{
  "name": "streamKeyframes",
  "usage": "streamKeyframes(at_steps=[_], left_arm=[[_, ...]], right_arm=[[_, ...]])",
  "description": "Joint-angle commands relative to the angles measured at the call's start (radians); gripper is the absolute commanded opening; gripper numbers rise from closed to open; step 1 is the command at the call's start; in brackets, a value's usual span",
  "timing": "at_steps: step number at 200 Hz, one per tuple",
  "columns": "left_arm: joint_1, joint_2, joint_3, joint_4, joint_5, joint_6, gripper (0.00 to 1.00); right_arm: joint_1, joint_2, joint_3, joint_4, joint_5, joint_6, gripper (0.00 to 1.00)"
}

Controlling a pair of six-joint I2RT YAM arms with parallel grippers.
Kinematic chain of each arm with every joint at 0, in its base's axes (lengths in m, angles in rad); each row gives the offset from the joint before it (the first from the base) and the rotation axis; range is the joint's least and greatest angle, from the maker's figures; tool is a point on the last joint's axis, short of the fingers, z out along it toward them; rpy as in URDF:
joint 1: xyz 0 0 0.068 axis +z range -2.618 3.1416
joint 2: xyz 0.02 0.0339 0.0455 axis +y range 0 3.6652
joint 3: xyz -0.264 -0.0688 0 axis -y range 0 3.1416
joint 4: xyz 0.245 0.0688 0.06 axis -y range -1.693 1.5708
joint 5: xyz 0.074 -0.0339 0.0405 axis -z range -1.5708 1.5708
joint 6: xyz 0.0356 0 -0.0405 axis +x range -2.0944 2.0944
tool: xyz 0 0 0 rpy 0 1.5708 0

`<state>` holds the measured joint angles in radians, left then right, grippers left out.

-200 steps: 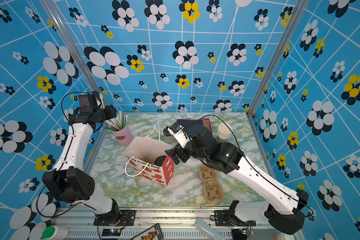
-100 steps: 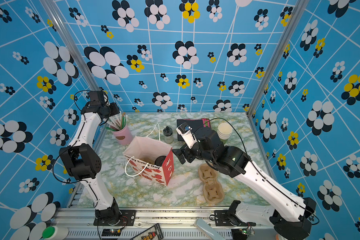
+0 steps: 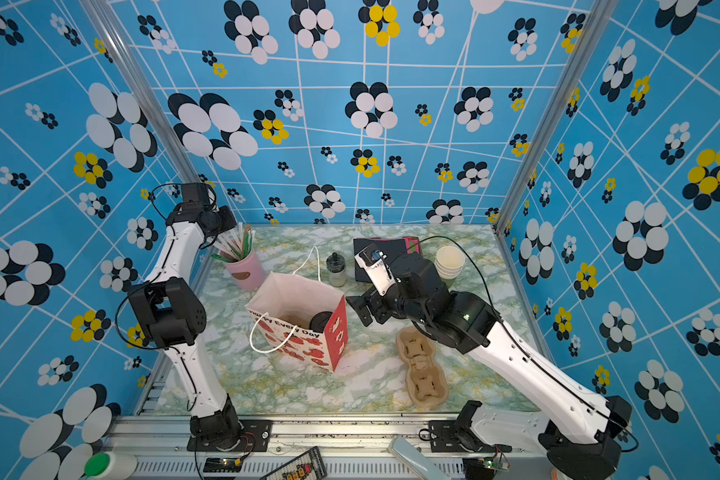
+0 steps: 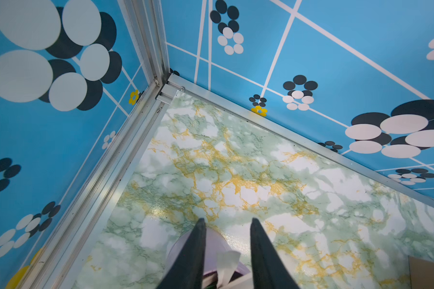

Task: Pack the takeout coffee
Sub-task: 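Release the bag edge and raise the left gripper away while the right gripper withdraws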

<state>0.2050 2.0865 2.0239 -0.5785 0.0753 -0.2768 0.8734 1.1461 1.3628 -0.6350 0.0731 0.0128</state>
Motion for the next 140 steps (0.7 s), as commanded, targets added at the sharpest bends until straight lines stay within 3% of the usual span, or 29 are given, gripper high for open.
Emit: streamKeyframes(at_steps=[1,55,140], left_arm=[[0.01,0.027,0.044,-0.03,0.024,-0.009,0.23],[0.01,0.038,0.073,-0.04,0.061,-0.009,0.0],[0.01,-0.13,0.105,-0.09,0.09,0.073,0.0]], right_arm=[[-0.009,-0.001,-0.011,0.023,0.0,0.013,0.99],[-0.015,0.007,-0.019,0.028,-0.002,0.015,0.99],[-0.021,0.007,-0.022,0.034,-0.014,0.015,0.99]])
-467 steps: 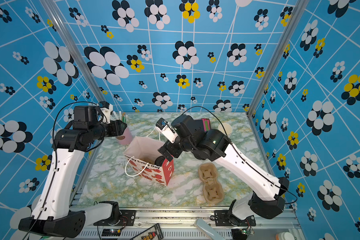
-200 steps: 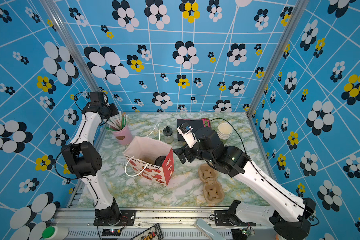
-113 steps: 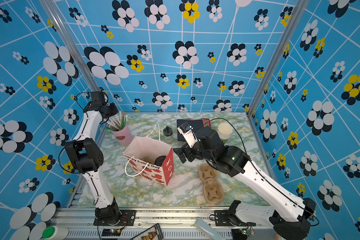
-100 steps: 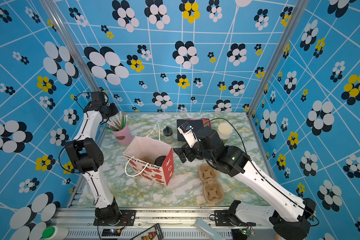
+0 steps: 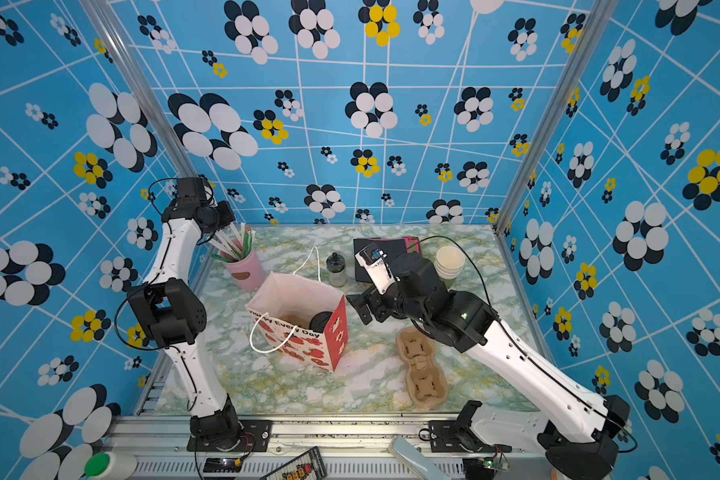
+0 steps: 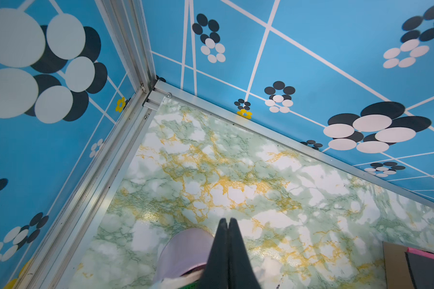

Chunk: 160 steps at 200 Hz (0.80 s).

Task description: Pack the takeout coffee

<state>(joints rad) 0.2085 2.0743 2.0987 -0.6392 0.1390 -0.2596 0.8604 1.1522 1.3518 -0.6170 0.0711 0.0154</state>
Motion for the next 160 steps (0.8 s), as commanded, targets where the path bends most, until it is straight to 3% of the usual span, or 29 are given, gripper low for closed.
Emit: streamKeyframes(at_steps=[1,98,160], left_arm=[[0.007,-0.12,0.031,-0.03,0.027,0.058,0.0],[-0.001,-0.411,0.076,-0.168,0.05,0.202,0.0],[-0.09,-0.577,0.109,-0.258,0.06,0.215,0.0]], right_arm=[[-0.008,0.001,-0.011,0.017,-0.012,0.012,0.99],[-0.008,-0.013,0.004,0.012,-0.03,0.029,0.99],[-0.008,-0.032,0.004,0.011,-0.024,0.04,0.99]])
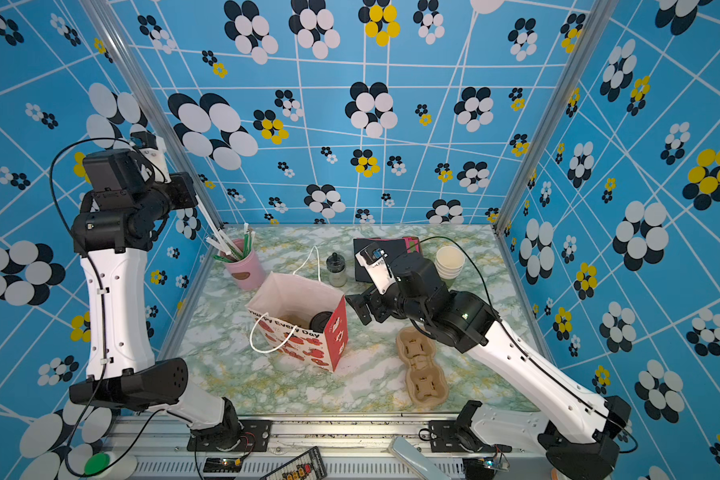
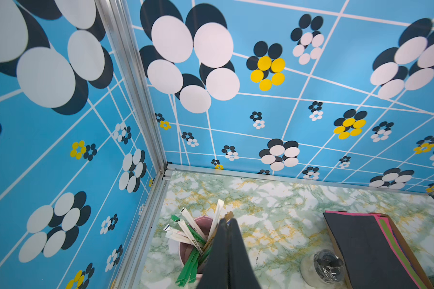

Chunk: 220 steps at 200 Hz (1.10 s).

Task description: Pack the takeout coffee

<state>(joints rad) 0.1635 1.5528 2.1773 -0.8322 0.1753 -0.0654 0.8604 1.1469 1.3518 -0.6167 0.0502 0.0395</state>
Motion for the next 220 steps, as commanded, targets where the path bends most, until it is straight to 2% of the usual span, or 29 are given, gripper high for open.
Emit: streamKeyframes(at_steps=[1,32,78,112,138,220], left_arm=[[-0.047,-0.057,0.031,-0.067,0.025,0.02,0.0],[-0.134,-0.122,0.032,-0.099,0.05,-0.008,0.0],[-0.327,-0.185,0.032,-0.147,0.002,-0.004,0.0],[-0.431,-0.218,0.021,-0.15,-0.031,-0.005,0.0],[-0.457,-0.244,-0.049,-0.146,-0.037,0.002,0.0],[-0.469,-0.418,-0.494,0.099,-0.03,-0.031,0.0]], right_arm=[[-0.008,-0.027,0.004,0.01,-0.003,0.016,0.99],[-0.008,-0.043,0.004,0.002,0.013,0.015,0.99],[-0.008,-0.083,-0.01,-0.019,0.046,0.016,0.99],[-0.008,-0.109,-0.031,-0.029,0.07,0.016,0.99],[-0.008,-0.115,-0.039,-0.026,0.075,0.016,0.99],[-0.008,-0.11,-0.051,-0.028,0.09,0.01,0.99]])
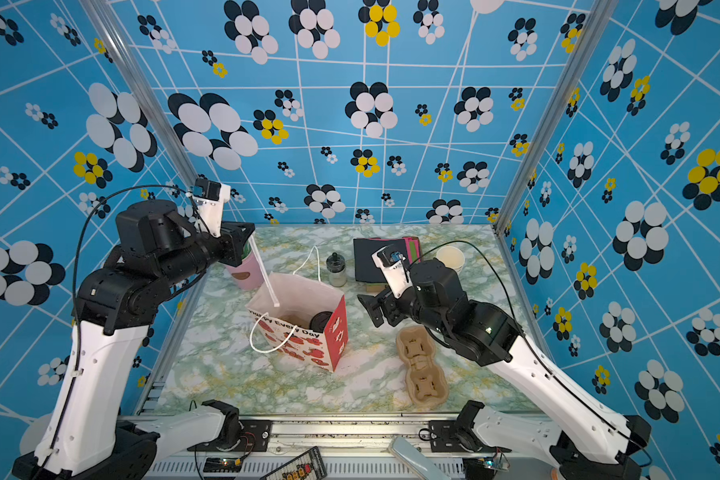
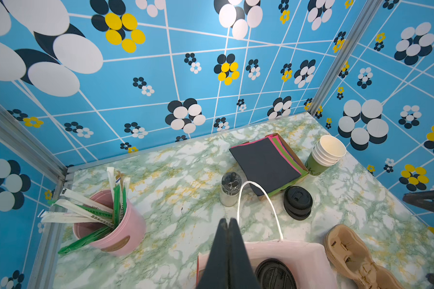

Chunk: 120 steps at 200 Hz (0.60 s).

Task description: Pack the takeout coffee

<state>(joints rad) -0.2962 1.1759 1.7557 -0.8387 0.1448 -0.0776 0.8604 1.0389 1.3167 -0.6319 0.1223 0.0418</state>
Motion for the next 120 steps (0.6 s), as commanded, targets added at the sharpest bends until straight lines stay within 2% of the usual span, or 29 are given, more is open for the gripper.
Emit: streamKeyframes(at_steps=[1,87,120], left_arm=[[-0.009,-0.042,-0.076,0.106,0.001,-0.019,0.0],[-0.014,-0.133,-0.396,0.245,0.042,-0.031,0.0],[-0.017,-0.15,-0.477,0.262,0.055,-0.015,0.0]], right_arm=[[-0.008,-0.002,-0.016,-0.013,0.018,0.007,0.99],[-0.008,0.005,-0.039,-0.006,0.028,0.007,0.99],[-0.007,0.001,-0.046,-0.007,0.033,0.004,0.99]])
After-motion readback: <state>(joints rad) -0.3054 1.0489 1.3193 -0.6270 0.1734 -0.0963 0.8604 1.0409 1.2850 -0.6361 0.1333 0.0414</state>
